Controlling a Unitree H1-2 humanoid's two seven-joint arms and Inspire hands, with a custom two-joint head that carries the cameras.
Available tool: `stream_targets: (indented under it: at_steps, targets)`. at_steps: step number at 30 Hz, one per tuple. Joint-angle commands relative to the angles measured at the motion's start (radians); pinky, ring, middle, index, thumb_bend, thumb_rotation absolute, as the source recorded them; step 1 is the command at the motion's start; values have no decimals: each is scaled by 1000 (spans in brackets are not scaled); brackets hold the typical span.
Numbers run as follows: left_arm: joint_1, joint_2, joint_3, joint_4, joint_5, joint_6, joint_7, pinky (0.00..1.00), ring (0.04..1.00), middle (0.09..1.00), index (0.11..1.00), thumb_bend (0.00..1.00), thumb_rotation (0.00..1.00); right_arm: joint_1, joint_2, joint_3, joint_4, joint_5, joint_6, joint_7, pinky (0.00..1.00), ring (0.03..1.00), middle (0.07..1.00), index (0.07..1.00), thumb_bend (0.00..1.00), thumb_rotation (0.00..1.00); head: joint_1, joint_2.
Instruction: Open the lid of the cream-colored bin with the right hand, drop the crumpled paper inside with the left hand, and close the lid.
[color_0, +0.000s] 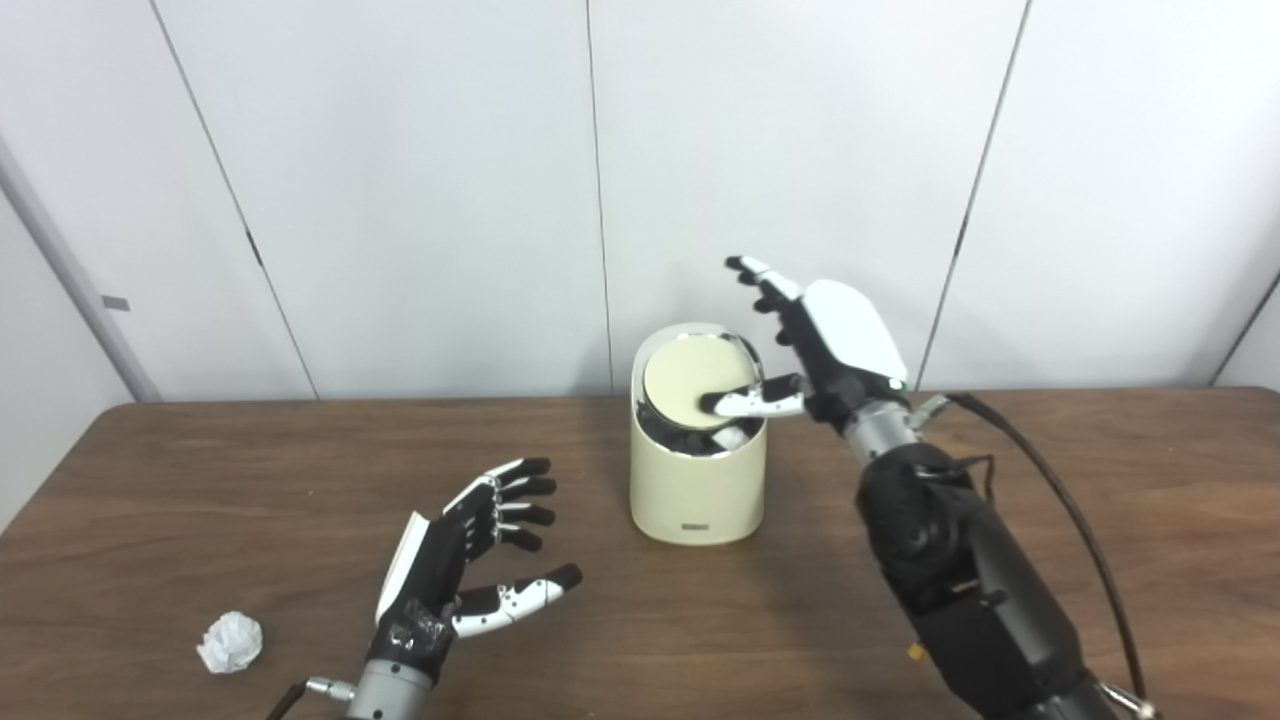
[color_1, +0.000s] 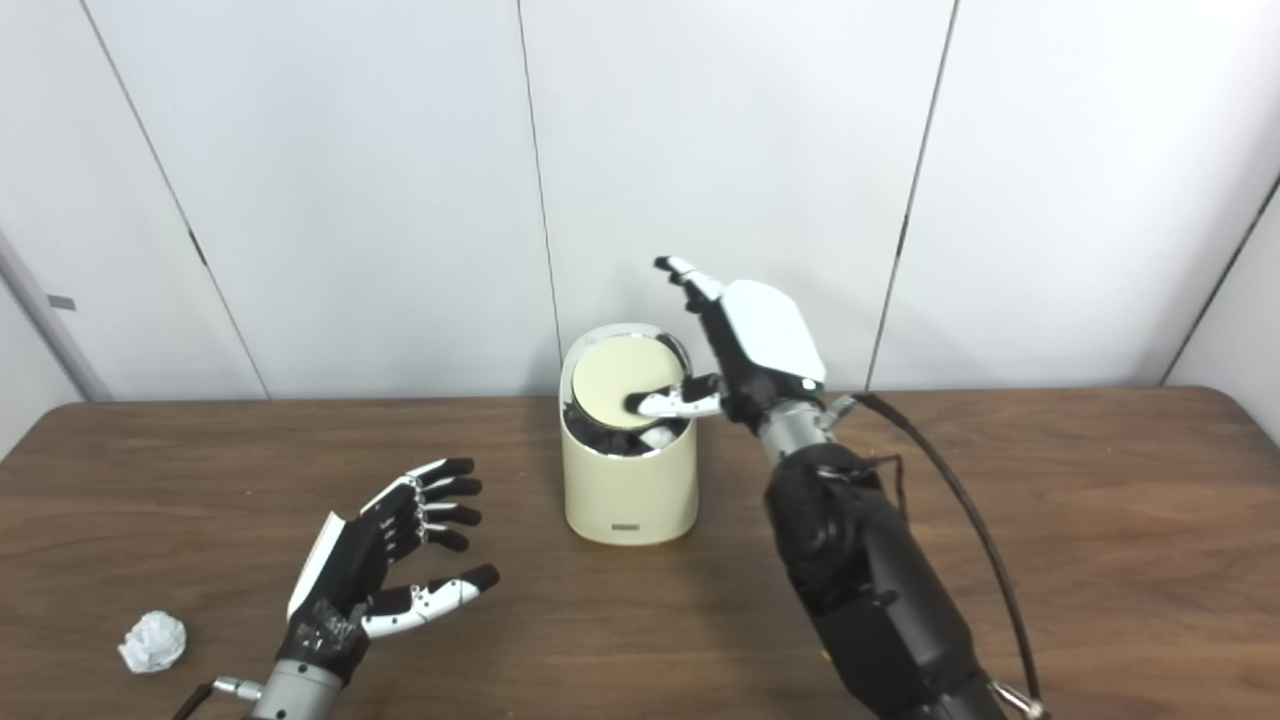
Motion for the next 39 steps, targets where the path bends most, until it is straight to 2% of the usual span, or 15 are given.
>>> stream_targets:
  at_steps: [1,3,6,12,15,20,24,25,27,29,31,32,35,37,39]
  targets:
    - [-29,4,2,-37,2,-6,6,581,677,767,809,666,1,1,-4,-34,-60,43,-8,3,593,758,848,884,736,262,1,1]
    - [-27,5,3,-41,2,-2,6,585,677,765,810,666,4,36,0,-67,-92,101,-14,16,640,793,868,895,731,265,-1,4]
    - [-25,5,4,-45,4,0,7,586,678,767,810,664,0,91,-10,-108,-112,185,-74,10,685,829,896,899,716,259,-2,6]
    - [-26,6,7,-38,-7,-7,3,575,673,770,810,657,0,202,-28,-158,-126,266,-186,-27,682,836,981,863,756,336,-5,7]
    - [-28,6,6,-36,-6,-5,3,585,678,772,811,662,0,252,-42,-165,-131,270,-228,-33,704,832,894,867,778,392,-4,8]
    - [-30,7,5,-39,-1,-3,4,588,680,772,811,664,10,322,-61,-159,-130,255,-273,-41,723,846,881,879,796,401,0,8]
    - [-30,2,2,-42,5,-7,8,579,674,771,808,665,7,358,-75,-155,-124,254,-297,-31,752,859,899,901,811,425,81,4]
    - [-30,-3,-1,-39,9,-12,11,572,672,768,807,664,9,365,-79,-157,-122,266,-301,-21,748,856,903,906,817,421,121,-5]
    - [-30,-19,-12,-32,20,-17,19,559,671,764,805,671,15,375,-93,-163,-117,292,-307,-4,759,862,913,915,827,392,231,-24]
    - [-31,-36,-24,-25,37,-18,28,548,670,760,800,676,30,383,-112,-168,-103,307,-327,3,772,869,921,918,840,353,304,-39]
    - [-33,-51,-34,-12,50,-25,39,535,665,761,797,686,35,390,-134,-165,-97,301,-332,14,769,876,937,934,825,305,342,-49]
    - [-35,-61,-38,-3,52,-30,45,536,666,762,797,690,36,394,-140,-165,-105,300,-308,26,768,880,945,942,819,296,376,-63]
    - [-37,-83,-48,21,73,-47,65,555,674,766,797,704,41,401,-146,-169,-132,306,-249,55,753,900,968,965,846,346,435,-90]
    - [-35,-95,-52,38,92,-68,81,565,678,760,796,711,45,401,-152,-170,-132,323,-263,64,638,892,981,972,858,410,476,-106]
    - [-32,-105,-54,45,110,-80,97,569,681,756,794,711,49,400,-152,-172,-126,324,-286,57,608,884,979,966,878,447,515,-118]
